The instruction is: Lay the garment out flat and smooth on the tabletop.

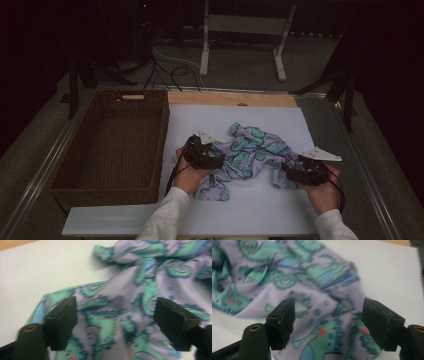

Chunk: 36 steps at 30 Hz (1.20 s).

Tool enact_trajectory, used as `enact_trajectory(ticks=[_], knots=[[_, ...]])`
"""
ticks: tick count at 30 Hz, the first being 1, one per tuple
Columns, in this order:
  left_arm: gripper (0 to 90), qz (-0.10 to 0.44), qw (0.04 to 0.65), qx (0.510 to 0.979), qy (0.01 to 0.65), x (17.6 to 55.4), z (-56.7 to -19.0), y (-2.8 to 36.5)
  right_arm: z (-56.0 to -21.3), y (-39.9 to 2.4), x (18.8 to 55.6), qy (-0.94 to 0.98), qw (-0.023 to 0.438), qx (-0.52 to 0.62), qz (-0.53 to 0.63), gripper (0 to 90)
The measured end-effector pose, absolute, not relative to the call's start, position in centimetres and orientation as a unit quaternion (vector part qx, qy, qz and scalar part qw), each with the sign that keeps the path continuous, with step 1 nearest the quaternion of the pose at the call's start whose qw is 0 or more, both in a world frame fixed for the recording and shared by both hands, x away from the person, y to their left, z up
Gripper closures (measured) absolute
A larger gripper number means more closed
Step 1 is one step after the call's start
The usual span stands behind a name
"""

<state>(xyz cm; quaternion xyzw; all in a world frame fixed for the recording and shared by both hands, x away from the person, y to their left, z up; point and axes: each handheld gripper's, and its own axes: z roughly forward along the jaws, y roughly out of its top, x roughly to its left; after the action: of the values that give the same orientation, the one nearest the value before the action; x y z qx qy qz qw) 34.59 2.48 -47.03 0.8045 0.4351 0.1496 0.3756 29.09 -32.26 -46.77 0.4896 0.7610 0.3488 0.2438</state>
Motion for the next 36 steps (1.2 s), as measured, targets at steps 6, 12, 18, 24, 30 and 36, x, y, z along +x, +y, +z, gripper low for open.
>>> enact_trajectory(ticks=[6, 12, 18, 24, 30, 36], knots=[[10.1, 0.141, 0.340, 0.805, 0.465, 35.3, -48.4, 3.6, -47.9, -31.1, 29.0, 0.780, 0.238, 0.480, 0.323, 23.7], [4.6, 0.129, 0.307, 0.821, 0.464, 35.4, -49.5, 3.7, -48.9, -30.5, 29.2, 0.796, 0.223, 0.480, 0.293, 18.6], [4.7, 0.111, 0.298, 0.830, 0.458, 35.1, -50.3, 3.7, -49.3, -30.8, 29.4, 0.798, 0.210, 0.484, 0.291, 18.1], [27.0, 0.093, 0.285, 0.848, 0.437, 34.2, -50.9, 3.3, -49.7, -31.0, 29.4, 0.806, 0.189, 0.484, 0.283, 34.4], [60.7, 0.087, 0.293, 0.851, 0.427, 32.9, -50.7, 3.3, -49.8, -31.5, 29.4, 0.818, 0.178, 0.477, 0.268, 64.9], [75.1, 0.054, 0.306, 0.857, 0.411, 31.2, -50.7, 3.3, -49.2, -32.7, 29.3, 0.814, 0.174, 0.483, 0.271, 81.5]])
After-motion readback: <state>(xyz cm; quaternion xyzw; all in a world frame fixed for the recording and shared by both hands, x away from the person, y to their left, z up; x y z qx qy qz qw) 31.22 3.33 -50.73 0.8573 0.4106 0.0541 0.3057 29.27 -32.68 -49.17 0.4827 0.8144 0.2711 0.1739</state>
